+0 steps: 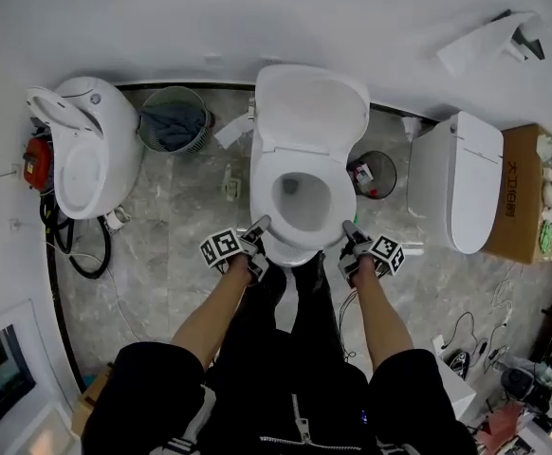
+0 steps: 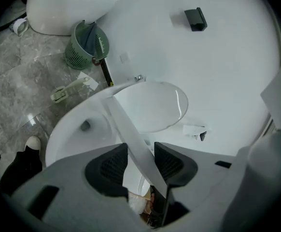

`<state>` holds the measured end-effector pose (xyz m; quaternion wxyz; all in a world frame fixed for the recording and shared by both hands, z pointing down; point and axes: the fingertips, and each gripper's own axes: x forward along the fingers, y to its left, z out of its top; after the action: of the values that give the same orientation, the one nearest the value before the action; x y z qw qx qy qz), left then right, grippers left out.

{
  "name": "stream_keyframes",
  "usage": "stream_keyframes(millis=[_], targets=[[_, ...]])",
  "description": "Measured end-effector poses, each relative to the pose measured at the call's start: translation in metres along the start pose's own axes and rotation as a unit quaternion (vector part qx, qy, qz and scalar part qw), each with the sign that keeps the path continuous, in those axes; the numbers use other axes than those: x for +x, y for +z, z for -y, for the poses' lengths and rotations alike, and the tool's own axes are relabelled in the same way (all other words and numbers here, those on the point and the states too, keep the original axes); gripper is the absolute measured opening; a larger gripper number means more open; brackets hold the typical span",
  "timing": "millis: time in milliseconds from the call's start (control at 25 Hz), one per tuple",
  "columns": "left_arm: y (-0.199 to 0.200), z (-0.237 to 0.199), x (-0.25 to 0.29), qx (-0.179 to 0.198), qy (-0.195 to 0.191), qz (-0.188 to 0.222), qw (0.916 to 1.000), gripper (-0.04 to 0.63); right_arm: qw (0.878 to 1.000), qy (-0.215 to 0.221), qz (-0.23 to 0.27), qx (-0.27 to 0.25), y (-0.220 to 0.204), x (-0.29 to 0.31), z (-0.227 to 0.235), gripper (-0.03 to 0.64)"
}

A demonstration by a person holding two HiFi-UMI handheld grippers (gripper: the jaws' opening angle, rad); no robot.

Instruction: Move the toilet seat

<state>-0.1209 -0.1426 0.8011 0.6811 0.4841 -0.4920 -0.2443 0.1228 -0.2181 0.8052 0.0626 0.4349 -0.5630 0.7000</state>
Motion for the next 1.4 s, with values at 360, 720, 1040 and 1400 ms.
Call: stream_keyframes(millis=[360, 720, 1040, 1400], targets=[[0.048, 0.067, 0.024, -0.050, -0.032, 0.090, 0.9941, 0.181, 0.994, 0.079, 0.035, 0.072, 0.051, 0.011, -0.066, 0.201], [0.114, 0.128, 0.071, -0.102, -0.041, 0.175, 0.9784, 0.184, 0.979, 0.133, 0.057, 0.147, 0.116, 0.043, -0.127, 0.187], [0.172, 0.159, 0.116, -0.118, -0.039, 0.241, 0.9626, 0.187, 0.973, 0.156, 0.051, 0.160, 0.163, 0.083, -0.178, 0.187], [0.207, 0.175, 0.152, -0.131, -0.032, 0.261, 0.9558, 0.184, 0.976, 0.160, 0.029, 0.148, 0.197, 0.113, -0.201, 0.184]])
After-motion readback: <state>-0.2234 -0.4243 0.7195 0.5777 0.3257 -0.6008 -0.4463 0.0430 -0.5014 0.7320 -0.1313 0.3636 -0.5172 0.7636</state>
